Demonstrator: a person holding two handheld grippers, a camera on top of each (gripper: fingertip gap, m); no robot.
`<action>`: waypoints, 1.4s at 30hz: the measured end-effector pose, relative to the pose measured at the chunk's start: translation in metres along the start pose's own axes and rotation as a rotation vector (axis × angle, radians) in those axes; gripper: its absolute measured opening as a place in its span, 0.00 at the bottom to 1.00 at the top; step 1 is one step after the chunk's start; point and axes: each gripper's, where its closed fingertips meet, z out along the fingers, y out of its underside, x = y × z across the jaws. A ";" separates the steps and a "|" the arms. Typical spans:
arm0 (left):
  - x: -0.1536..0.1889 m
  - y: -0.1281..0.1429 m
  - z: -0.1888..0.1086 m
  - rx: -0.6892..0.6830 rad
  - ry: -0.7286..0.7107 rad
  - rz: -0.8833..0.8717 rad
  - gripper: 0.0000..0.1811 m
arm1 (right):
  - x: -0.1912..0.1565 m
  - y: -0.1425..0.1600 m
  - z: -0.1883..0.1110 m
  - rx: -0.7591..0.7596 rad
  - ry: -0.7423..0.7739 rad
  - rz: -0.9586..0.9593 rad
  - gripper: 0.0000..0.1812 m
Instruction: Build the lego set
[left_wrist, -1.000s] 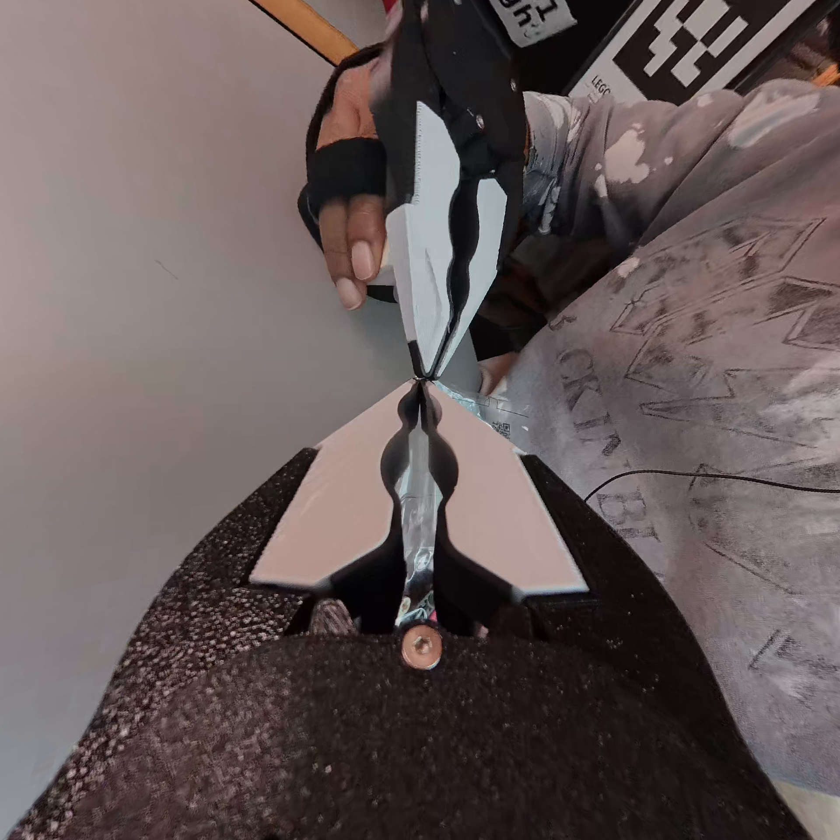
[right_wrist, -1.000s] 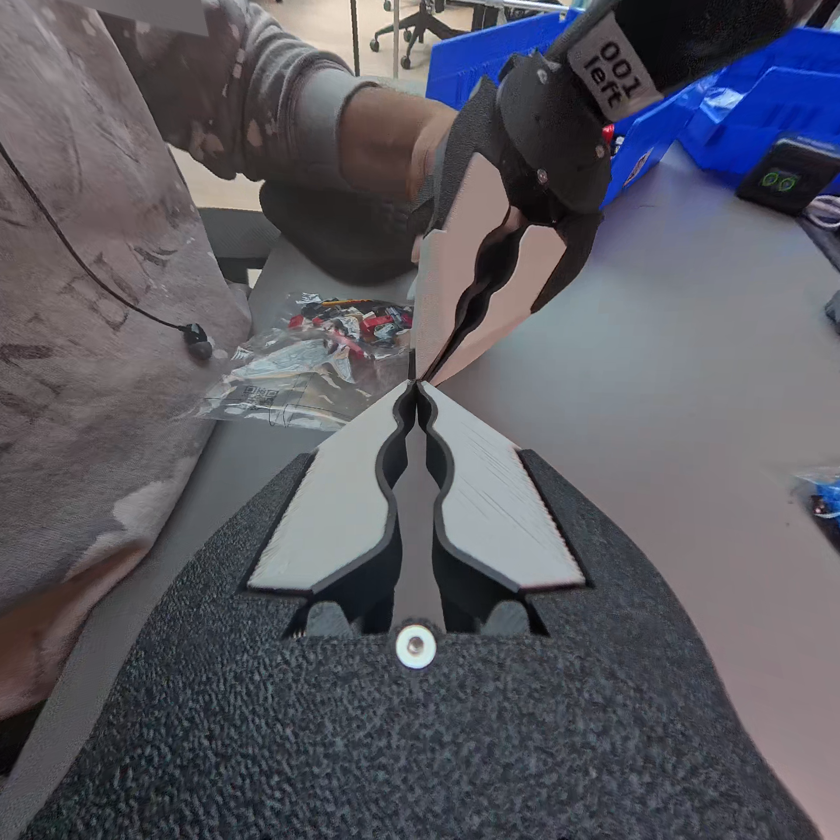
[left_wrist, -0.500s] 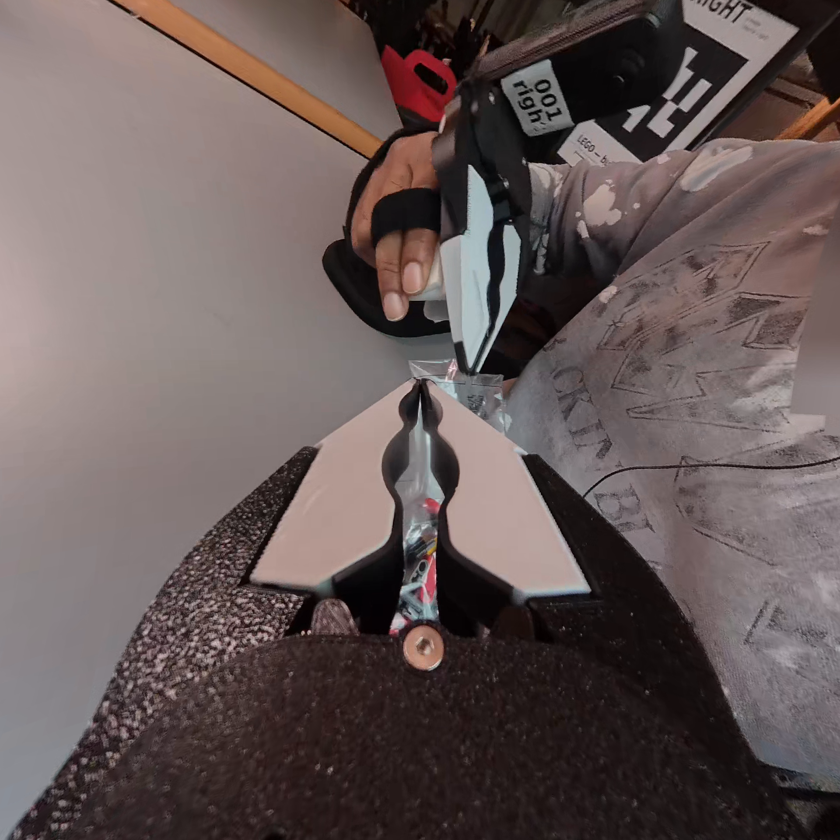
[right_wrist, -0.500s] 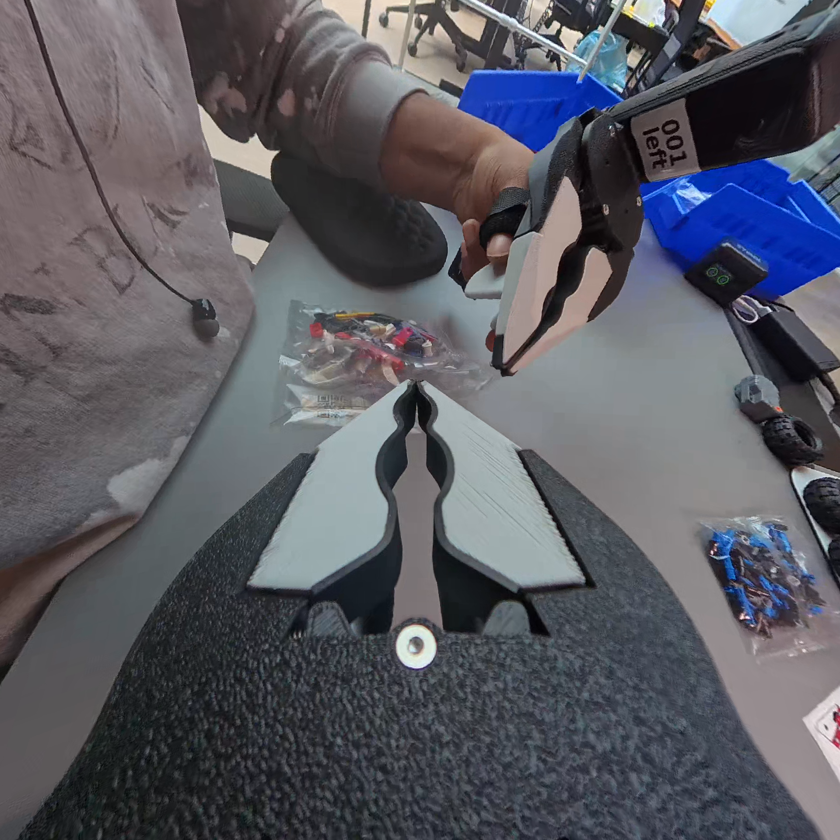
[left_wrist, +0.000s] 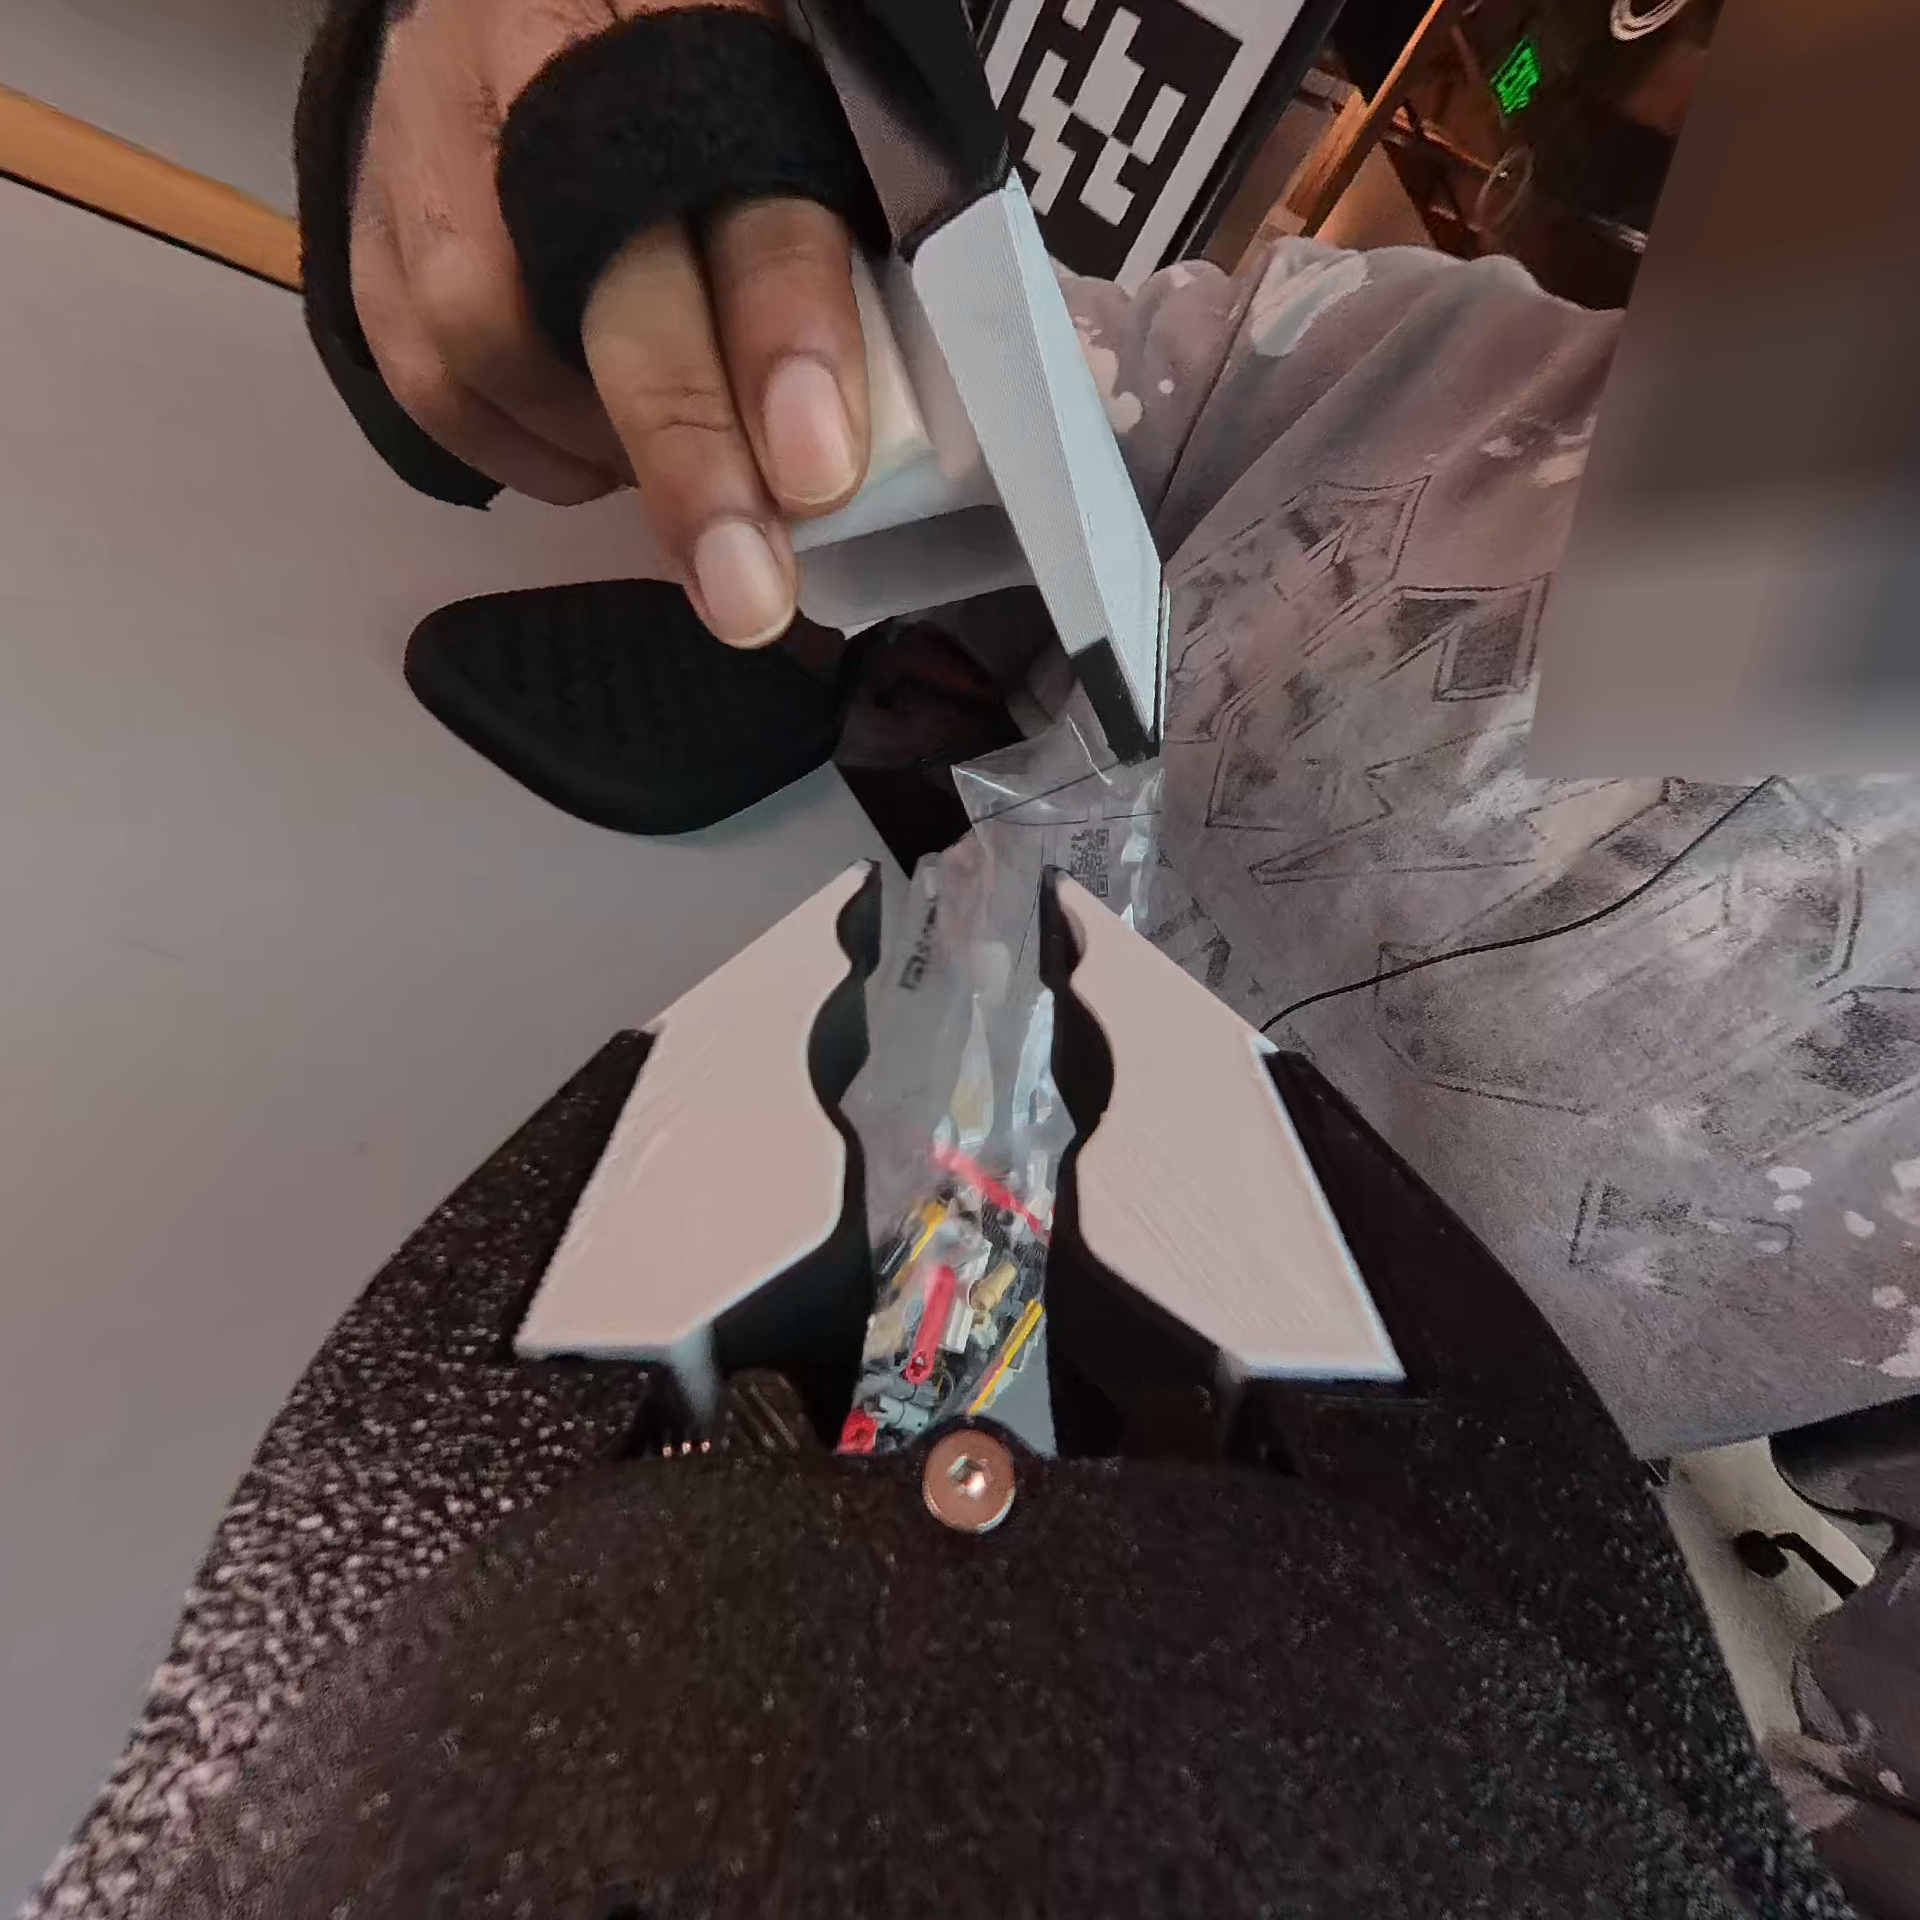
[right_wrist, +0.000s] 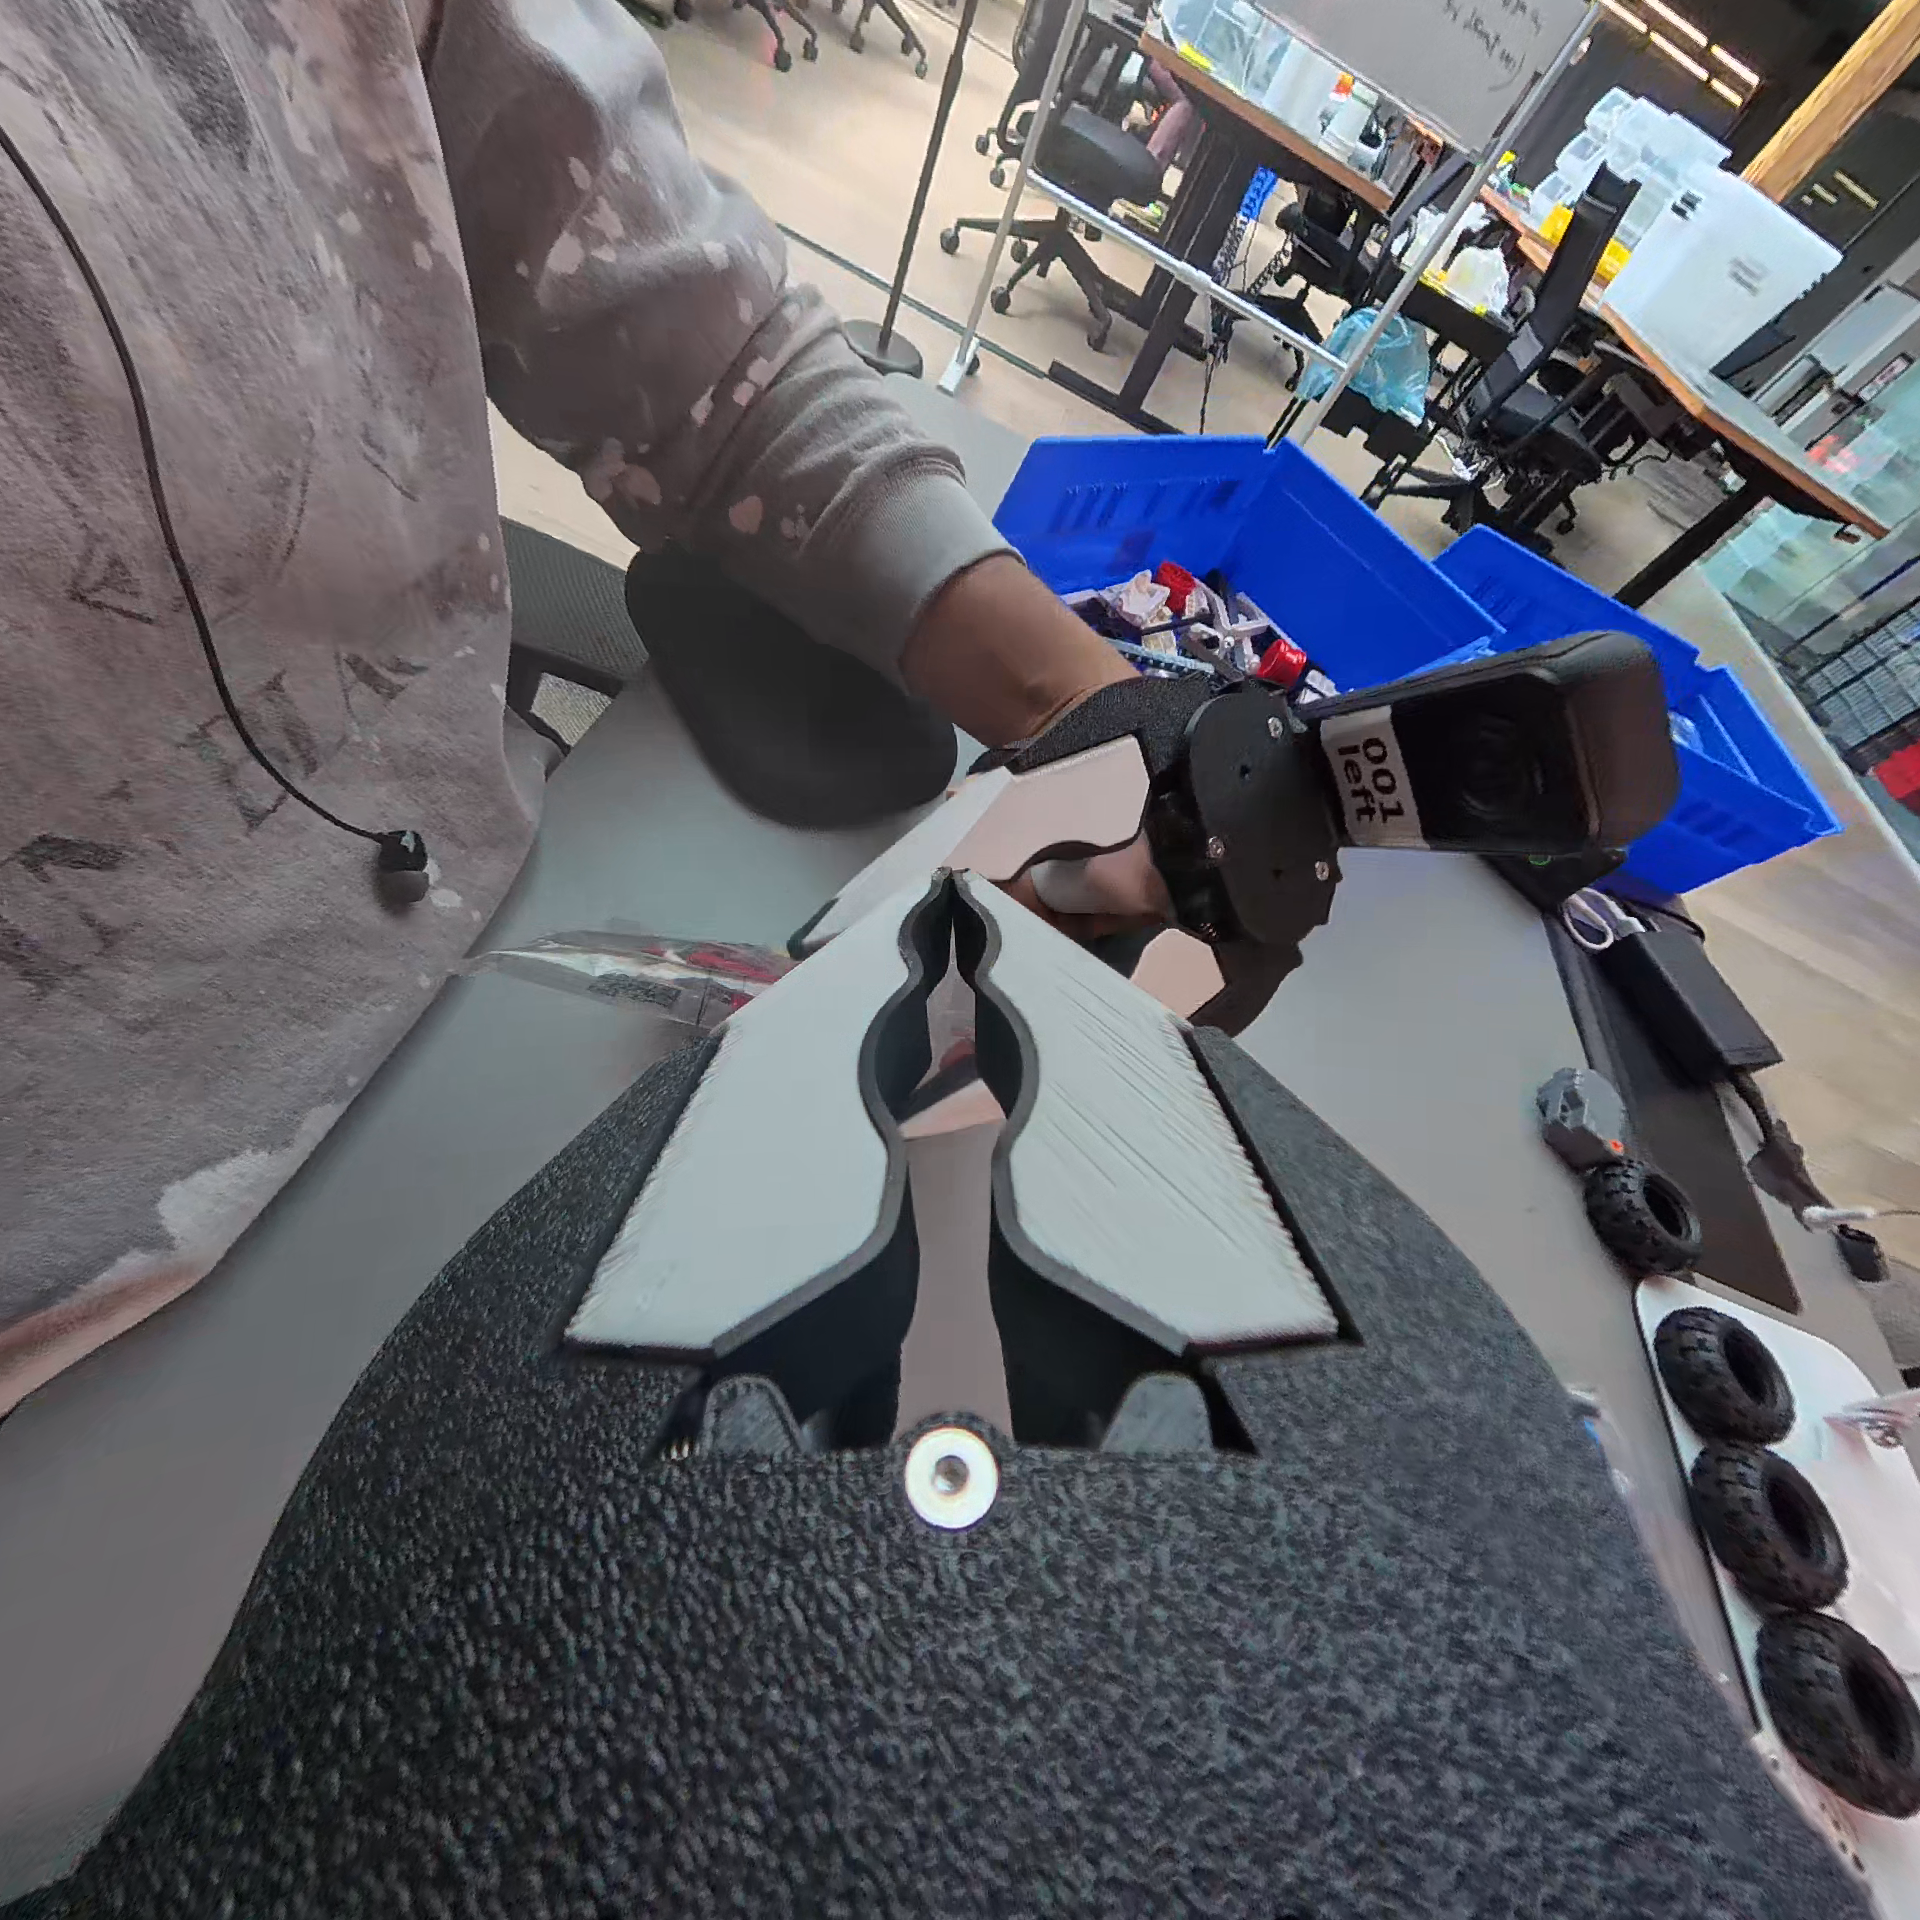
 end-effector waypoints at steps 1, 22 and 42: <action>0.003 -0.004 0.000 0.016 0.022 0.009 0.07 | 0.002 -0.004 -0.001 0.000 0.004 -0.016 0.00; 0.013 -0.007 -0.057 0.141 -0.368 0.169 0.00 | -0.021 -0.027 -0.088 0.176 0.181 0.151 0.00; 0.004 -0.032 -0.117 0.371 -0.668 0.190 0.00 | 0.108 0.137 -0.300 0.117 1.097 0.556 0.00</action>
